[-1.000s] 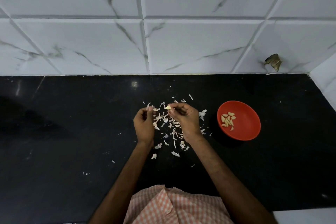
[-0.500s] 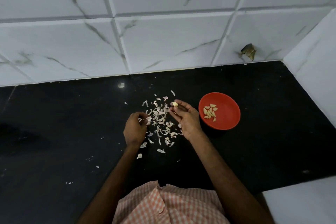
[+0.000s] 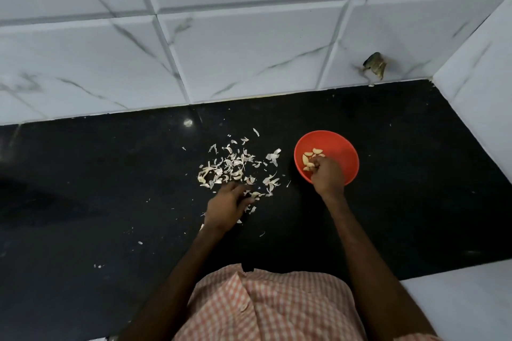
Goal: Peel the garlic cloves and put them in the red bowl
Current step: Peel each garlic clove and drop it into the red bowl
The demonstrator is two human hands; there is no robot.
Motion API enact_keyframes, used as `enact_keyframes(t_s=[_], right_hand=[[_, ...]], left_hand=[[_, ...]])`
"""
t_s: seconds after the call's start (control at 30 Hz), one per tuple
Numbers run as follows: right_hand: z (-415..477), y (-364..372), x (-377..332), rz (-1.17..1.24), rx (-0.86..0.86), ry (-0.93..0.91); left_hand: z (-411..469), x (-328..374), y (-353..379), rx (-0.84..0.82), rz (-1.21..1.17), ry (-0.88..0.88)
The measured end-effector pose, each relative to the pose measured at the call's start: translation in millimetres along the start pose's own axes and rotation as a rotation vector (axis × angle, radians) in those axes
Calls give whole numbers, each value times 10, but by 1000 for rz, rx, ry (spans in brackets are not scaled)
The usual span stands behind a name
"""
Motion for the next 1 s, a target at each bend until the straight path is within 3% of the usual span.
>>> enact_keyframes(t_s=[0.17,0.23,0.33,0.5,0.67,0.73,0.83,0.93,1.0], right_hand=[[-18,-87,-279,-220,99,-138],[-110,-83,-470,-54,135,-277],[-324,157,-684,242,-50,-379],[-613,755,-766,459,-465,-240],[-646,867,-801,743,-382,-89],[-660,890,-875,669,-335,-114],[-753,875,-1072,419,-312,-313],[-786,805,-1153,150,-233,-437],[-775,797,-1126,90,-206,-399]], left_hand=[[133,169,115,-16,74,-18],[150,147,121,15,10,-79],[118,71,100,113,-229,-208],[46,38,-17,153,-729,-301],[-50,55,-163,201,-1074,-295],[-70,65,-217,217,-1162,-314],[-74,93,-303,169,-1247,-363],[-88,119,-374,117,-1204,-355],[-100,113,-417,113,-1128,-314]])
Point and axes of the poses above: each hand's wrist, its own z-axis towards the middle knuckle, its own y-axis out of the palm, x = y × z, the point moved 6 cm from there along z, towards the middle knuckle, and after that the axes turned 10 degrees about z, right-handed, at the moved point
